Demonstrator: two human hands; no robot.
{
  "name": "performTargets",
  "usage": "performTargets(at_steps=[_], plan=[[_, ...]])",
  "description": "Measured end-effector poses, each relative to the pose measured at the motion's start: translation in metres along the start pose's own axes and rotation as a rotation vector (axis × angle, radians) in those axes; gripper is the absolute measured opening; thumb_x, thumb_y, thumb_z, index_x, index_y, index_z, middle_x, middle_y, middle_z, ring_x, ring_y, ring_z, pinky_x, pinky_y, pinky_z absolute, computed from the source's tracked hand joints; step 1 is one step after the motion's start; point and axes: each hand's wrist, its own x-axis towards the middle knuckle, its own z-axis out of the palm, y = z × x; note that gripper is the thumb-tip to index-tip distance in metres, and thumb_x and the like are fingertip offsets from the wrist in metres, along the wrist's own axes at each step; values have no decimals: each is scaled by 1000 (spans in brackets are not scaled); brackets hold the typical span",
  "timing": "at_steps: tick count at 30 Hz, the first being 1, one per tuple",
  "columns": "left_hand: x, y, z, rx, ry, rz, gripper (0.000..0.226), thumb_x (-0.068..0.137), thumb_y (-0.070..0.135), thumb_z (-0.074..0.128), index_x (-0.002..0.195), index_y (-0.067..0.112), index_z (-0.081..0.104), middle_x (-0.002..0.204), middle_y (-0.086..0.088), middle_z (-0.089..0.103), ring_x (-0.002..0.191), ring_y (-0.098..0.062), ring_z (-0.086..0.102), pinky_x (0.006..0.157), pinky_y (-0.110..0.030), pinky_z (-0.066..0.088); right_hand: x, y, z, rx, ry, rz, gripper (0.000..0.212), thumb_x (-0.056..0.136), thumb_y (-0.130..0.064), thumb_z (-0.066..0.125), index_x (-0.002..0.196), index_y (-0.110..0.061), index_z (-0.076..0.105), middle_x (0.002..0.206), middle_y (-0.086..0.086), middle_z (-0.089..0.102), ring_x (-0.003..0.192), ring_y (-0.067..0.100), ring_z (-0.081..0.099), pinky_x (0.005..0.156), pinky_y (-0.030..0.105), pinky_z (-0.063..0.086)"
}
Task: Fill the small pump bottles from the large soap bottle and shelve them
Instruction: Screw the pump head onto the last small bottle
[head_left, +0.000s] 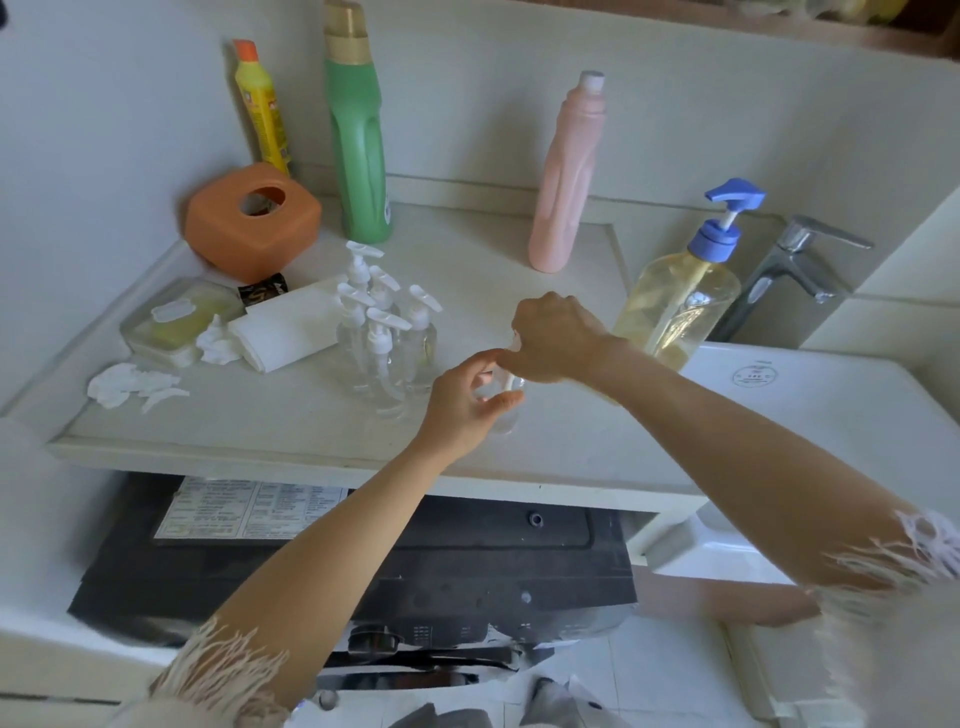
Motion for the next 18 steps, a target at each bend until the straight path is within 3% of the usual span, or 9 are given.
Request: performTargets(at_steps=[3,6,9,11,13,15,18], plan=[[5,3,2,-35,-15,-37,50,83,27,74,129,23,55,115,21,58,112,-9,55,83,0,40,-5,9,1,159,13,108,64,92,-63,35,75,-7,62,73,6,63,76,26,60,74,36,47],[11,4,-2,-81,-60,-63,55,83,17,75,133,14,51,128,2,60,124,-19,54,105,-26,41,-18,28,1,427,175,139,74,95,-62,30,78,0,67,70,14,68,74,29,64,80,39,47],[6,27,-3,-57,55,49,68,79,10,78,138,10,44,137,-4,52,128,-15,49,107,-24,37,-40,62,5,643,575,185,46,96,-39,47,70,-2,57,61,8,60,64,27,56,66,35,44],[5,49,-2,125,266,320,60,78,9,76,132,4,51,129,-7,57,117,-12,54,102,-19,40,-54,83,13,746,870,231,23,86,-24,55,69,-11,46,63,2,47,59,16,43,59,26,34],[13,78,4,239,376,550,46,78,6,72,121,0,59,116,-11,63,107,-16,58,96,-16,41,-63,106,21,810,1061,312,13,74,-19,54,83,-15,45,82,0,46,69,13,43,66,20,35],[28,108,13,255,340,581,41,77,5,70,117,0,63,111,-12,66,102,-21,62,92,-17,41,-61,134,31,871,1023,425,39,71,-20,57,108,-11,47,105,-4,45,97,20,50,84,29,43],[57,139,36,330,46,326,58,79,18,75,132,7,54,126,-12,61,110,-24,62,93,-25,44,-55,174,41,1038,610,521,88,75,-10,71,147,-18,21,140,5,40,129,26,43,106,43,41]])
